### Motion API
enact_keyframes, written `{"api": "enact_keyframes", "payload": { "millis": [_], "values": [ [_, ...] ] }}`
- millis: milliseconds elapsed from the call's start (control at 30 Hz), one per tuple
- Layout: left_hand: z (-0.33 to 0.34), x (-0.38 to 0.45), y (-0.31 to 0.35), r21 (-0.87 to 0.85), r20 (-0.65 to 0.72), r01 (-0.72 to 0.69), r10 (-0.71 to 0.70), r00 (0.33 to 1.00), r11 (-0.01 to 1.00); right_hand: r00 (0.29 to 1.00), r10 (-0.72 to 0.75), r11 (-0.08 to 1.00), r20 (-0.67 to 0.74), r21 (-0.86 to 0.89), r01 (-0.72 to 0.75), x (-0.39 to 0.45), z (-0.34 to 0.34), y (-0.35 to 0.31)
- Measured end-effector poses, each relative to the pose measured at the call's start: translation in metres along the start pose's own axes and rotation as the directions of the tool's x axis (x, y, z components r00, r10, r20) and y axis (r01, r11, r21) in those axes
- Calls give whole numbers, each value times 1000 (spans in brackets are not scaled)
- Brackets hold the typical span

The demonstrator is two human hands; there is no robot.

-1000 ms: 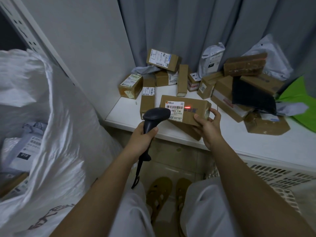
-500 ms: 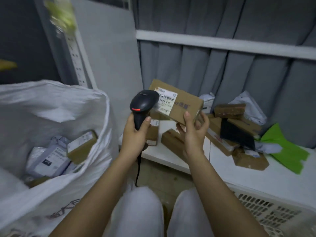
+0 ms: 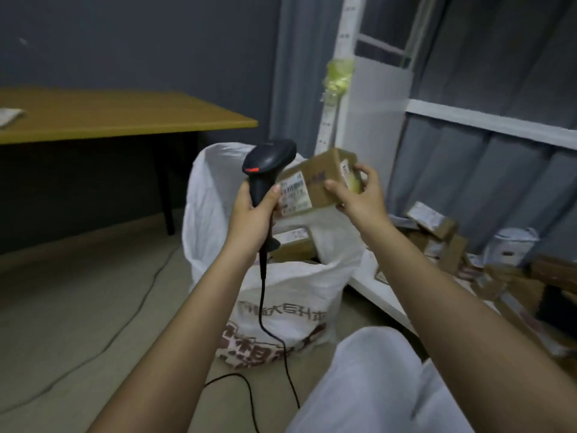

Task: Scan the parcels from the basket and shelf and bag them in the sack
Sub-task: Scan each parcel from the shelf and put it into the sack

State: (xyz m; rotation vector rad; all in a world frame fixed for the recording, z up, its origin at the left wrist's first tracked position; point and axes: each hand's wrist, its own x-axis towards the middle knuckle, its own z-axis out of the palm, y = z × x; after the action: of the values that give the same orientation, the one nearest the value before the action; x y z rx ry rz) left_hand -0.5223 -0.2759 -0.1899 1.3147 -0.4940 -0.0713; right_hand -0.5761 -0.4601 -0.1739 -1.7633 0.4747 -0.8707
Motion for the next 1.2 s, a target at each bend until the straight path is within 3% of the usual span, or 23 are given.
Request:
{"api": "enact_keyframes", "payload": {
  "millis": [133, 300, 400, 467, 600, 700, 800, 967, 1067, 1200],
  "values": [
    [-44, 5, -38, 62, -63, 69, -65, 996, 996, 989, 16, 948, 150, -317, 32, 25, 50, 37],
    [-64, 15, -72, 132, -100, 170, -157, 982, 977, 952, 138, 837, 273, -547, 35, 54, 88, 83],
    [-62, 25, -81, 142, -92, 201, -189, 978, 969, 943, 176, 829, 281, -559, 11, 69, 104, 104],
    [-60, 31, -85, 150, -92, 209, -197, 976, 966, 930, 152, 820, 336, -568, 71, 79, 109, 116],
    [-46, 36, -89, 137, -66, 212, -205, 977, 968, 833, 289, 705, 472, -693, 148, 91, 99, 120],
    [-25, 34, -87, 93, 2, 223, -225, 974, 970, 874, 125, 785, 470, -585, 203, 85, 74, 95],
    [9, 31, -82, 79, 119, 217, -225, 967, 973, 916, -81, 763, 392, -567, 310, 68, 24, 69],
    [86, 16, -72, 76, 305, 200, -214, 928, 977, 966, -255, 736, 30, -642, 214, 45, -83, 63],
    [140, 0, -72, 91, 447, 163, -187, 875, 982, 963, -208, 787, -171, -614, 62, 28, -151, 85],
    [215, -24, -91, 113, 608, 136, -176, 774, 984, 933, 60, 786, -354, -560, -263, 2, -235, 154]
  ]
}}
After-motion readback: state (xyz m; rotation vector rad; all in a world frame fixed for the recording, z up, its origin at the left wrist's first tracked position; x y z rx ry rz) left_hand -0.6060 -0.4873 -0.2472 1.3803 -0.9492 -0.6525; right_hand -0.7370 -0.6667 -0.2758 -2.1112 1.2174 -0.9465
